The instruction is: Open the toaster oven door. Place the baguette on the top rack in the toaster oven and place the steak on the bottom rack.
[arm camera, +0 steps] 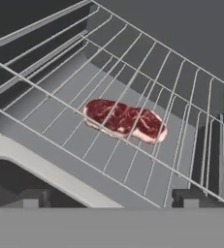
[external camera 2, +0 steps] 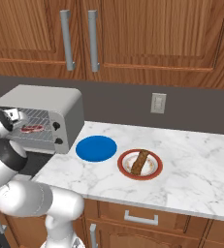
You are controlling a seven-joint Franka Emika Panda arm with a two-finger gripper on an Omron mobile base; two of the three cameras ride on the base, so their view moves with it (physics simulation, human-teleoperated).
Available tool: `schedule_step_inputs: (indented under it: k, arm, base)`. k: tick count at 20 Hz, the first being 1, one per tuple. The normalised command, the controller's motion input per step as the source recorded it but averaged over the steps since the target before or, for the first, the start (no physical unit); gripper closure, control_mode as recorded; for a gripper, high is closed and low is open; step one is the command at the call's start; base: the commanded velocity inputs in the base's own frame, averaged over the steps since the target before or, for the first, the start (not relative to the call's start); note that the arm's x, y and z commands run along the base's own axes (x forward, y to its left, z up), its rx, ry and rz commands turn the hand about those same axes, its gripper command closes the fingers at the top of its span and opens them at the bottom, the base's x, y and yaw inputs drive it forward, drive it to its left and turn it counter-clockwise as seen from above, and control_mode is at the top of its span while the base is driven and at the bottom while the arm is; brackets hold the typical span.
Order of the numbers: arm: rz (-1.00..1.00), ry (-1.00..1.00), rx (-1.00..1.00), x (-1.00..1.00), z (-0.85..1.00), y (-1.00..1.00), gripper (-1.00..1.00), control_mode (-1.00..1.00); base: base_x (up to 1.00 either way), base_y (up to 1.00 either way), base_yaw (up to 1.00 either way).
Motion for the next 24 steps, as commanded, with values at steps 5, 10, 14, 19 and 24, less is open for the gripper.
schedule_step_inputs:
  k: [5,10,14,19,24]
  arm:
    - [0.01,0.09,0.0,0.11,0.0,0.13,-1.0,-1.0]
    - [0.0,0.01,0.0,0.0,-0.05,0.11,-1.0,-1.0]
    - [0.0,0.0,-0.05,0.07,-0.03,0.13,-1.0,-1.0]
    - [-0.05,0.0,-0.11,0.17,-0.02,0.01,-1.0,-1.0]
    - [-0.05,0.0,-0.09,0.21,0.0,0.0,-1.0,-1.0]
  base:
    - [0.0,0.0,0.0]
    - [0.0,0.0,0.0]
    - [0.0,0.0,0.0]
    - [0.0,0.0,0.0]
    - [0.0,0.0,0.0]
